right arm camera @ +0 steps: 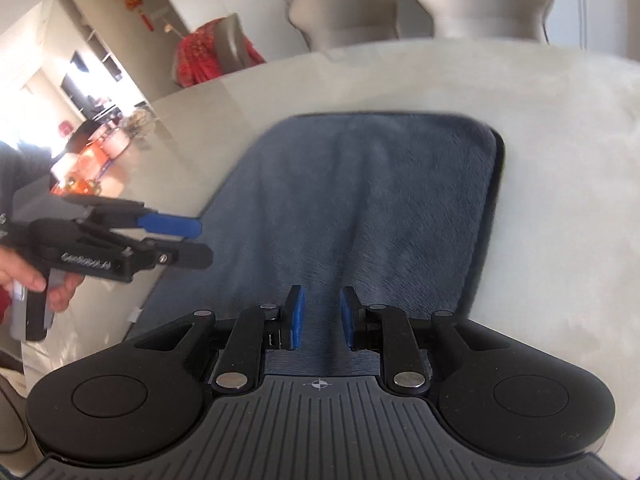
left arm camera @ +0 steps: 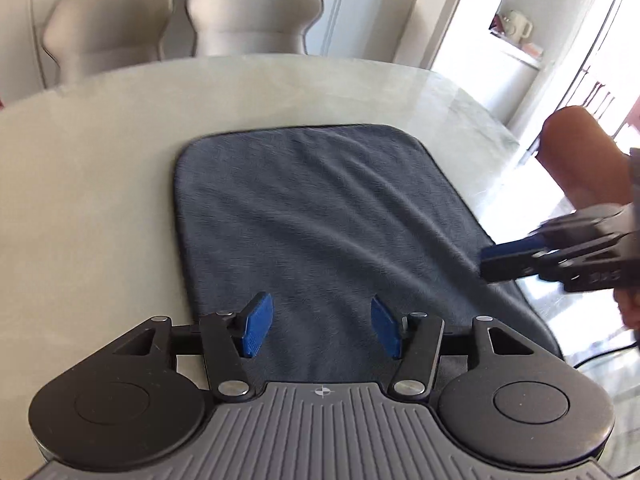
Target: Fold towel
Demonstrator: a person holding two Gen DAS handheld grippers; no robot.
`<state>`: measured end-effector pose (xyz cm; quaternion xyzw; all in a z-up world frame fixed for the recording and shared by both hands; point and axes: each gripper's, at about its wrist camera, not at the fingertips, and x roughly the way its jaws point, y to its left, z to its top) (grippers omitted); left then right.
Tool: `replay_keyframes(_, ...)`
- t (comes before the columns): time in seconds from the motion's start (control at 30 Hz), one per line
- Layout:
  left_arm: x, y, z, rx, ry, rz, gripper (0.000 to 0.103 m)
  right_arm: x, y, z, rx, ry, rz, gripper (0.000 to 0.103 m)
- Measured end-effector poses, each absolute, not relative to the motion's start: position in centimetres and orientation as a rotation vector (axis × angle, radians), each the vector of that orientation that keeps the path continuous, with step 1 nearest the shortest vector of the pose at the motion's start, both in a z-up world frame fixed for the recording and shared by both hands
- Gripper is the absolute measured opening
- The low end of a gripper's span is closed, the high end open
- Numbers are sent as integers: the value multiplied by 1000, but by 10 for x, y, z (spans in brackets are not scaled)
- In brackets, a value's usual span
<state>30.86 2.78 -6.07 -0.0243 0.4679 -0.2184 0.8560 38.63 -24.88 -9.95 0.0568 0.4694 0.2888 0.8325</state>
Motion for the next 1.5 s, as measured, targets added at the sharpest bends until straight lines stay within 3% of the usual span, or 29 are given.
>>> replay_keyframes(0.27, 303, 35, -70, -3, 1022, -460, 59, 385, -280, -105, 89, 1008, 490, 17)
replay_keyframes(0.33, 306, 39, -72, 10, 1022, -457, 59, 388, -288, -105, 105, 1020, 478, 11)
replay_keyframes(0.4, 309, 41, -73, 20, 1028, -440, 59, 395, -285, -103, 94, 1039, 468, 15)
replay_keyframes(0.5, 322, 46, -65, 45, 981, -422, 60, 400, -281, -91, 46, 991, 478, 31)
replay_keyframes(0.6, 347, 51, -56, 50, 910, -387, 67, 424, -281, -80, 59, 930, 463, 31)
replay_keyframes(0.8, 408, 60, -54, -2, 832, -326, 67, 480, -272, -84, -1, 880, 451, 31)
replay_keyframes(1.1, 463, 66, -76, 6, 869, -258, 67, 519, -271, -99, -92, 864, 393, 33)
replay_keyframes(1.5, 472, 59, -89, 64, 902, -317, 69, 545, -260, -112, -163, 903, 446, 35)
